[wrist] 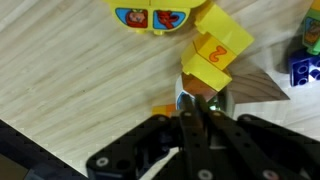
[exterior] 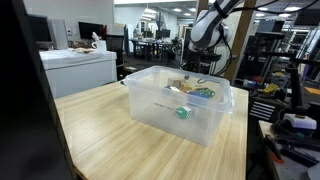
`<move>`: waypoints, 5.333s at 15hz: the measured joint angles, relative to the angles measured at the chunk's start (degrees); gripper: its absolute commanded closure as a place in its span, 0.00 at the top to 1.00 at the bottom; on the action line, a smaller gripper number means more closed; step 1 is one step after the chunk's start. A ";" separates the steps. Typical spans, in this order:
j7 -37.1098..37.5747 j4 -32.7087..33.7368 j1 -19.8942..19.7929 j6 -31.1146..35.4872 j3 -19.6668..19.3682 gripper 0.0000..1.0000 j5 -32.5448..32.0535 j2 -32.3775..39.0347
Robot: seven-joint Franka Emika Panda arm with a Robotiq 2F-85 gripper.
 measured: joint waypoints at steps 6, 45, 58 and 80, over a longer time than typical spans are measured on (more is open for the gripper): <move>-0.60 -0.12 0.05 -3.09 0.24 0.88 -0.37 -0.07; -25.79 -1.45 -1.64 -13.05 6.06 0.11 17.44 -17.37; -35.55 -15.36 9.71 -29.81 3.99 0.93 23.12 -32.11; -24.41 5.78 -3.21 -0.41 0.99 1.00 19.96 3.62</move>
